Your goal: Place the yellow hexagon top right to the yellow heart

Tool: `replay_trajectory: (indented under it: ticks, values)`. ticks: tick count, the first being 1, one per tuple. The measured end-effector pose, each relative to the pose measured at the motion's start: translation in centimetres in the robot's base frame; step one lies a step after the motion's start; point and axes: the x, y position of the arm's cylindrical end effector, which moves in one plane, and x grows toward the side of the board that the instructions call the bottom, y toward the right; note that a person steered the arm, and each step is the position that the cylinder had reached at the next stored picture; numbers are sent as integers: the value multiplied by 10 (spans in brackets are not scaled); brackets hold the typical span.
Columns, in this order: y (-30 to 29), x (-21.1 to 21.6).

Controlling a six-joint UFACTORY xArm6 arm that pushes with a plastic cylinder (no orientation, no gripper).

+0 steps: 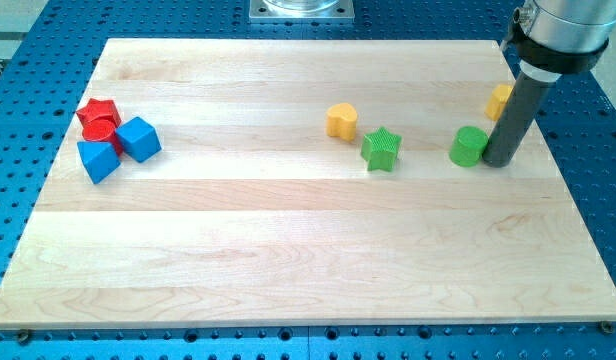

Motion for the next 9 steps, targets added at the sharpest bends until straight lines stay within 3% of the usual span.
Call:
replay_trajectory:
  ticks: [1, 2, 3, 5, 7, 8, 9]
  values:
    - [13, -3]
    - [68, -52]
    - [67, -81]
    - [-61, -95]
    - [-55, -90]
    - [-124, -79]
    - [-150, -57]
